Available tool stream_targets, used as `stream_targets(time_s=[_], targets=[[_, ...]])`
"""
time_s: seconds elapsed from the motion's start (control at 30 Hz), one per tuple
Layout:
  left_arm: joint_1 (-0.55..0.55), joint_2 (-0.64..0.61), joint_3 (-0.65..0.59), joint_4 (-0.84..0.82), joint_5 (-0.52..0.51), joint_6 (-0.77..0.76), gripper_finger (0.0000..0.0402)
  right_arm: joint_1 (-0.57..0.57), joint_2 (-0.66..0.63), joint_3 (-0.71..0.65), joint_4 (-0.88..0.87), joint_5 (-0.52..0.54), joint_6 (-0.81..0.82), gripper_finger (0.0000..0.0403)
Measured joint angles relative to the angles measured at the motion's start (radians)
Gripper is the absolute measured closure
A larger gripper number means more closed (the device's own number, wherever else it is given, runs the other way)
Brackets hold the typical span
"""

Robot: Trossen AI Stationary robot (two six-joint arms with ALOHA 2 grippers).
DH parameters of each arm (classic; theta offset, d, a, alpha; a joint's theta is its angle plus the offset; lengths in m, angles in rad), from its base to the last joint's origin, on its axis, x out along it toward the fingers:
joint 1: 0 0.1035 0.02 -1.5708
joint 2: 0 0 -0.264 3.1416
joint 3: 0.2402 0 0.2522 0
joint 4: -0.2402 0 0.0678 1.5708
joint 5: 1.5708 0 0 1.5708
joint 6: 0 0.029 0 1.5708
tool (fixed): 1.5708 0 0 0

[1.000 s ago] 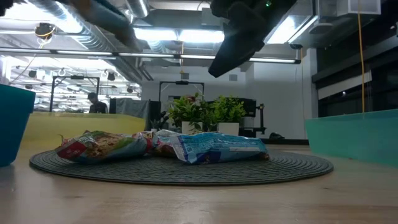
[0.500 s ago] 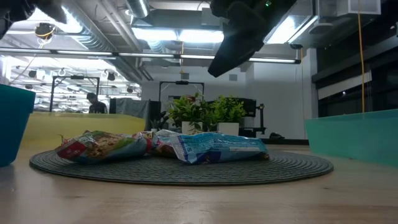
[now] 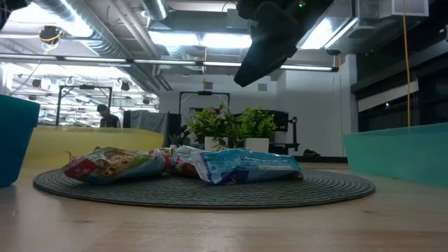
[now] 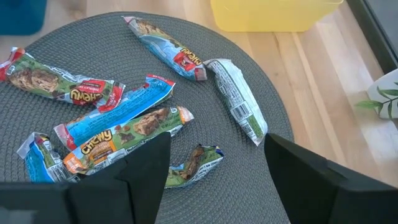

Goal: Pick and place Granola Bars by type
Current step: Put the yellow granola bar into the blue bin, then put the blue granola bar into the yellow bin

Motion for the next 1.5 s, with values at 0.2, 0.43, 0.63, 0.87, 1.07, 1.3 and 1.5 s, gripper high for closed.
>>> stream_targets(time_s=[0.2,0.43,0.63,0.87,1.07,1.3,1.5], targets=[[0.037,0.065,0.0,-0.094,0.123,-0.106,0.0399,0.0,0.0,0.0,0.0,0.0,0.0,0.0141],[0.096,0.079,0.006,-0.177,0.213,-0.161,0.0399,0.0,0.0,0.0,0.0,0.0,0.001,0.0141],[0.122,0.079,0.007,-0.181,0.261,-0.163,0.0399,0.0,0.0,0.0,0.0,0.0,0.001,0.0141],[0.122,0.079,0.007,-0.184,0.291,-0.152,0.0398,0.0,0.0,0.0,0.0,0.0,0.001,0.0141],[0.122,0.079,0.032,-0.185,0.293,-0.1,0.036,0.0,0.0,0.0,0.001,0.0,0.001,0.0141],[0.122,0.079,0.148,-0.26,0.27,0.005,0.0298,0.0,0.0,0.0,0.021,0.0,0.0,0.0141],[0.157,0.079,0.284,-0.554,0.228,0.068,0.028,0.0,0.0,0.0,0.022,0.0,-0.004,0.0141]])
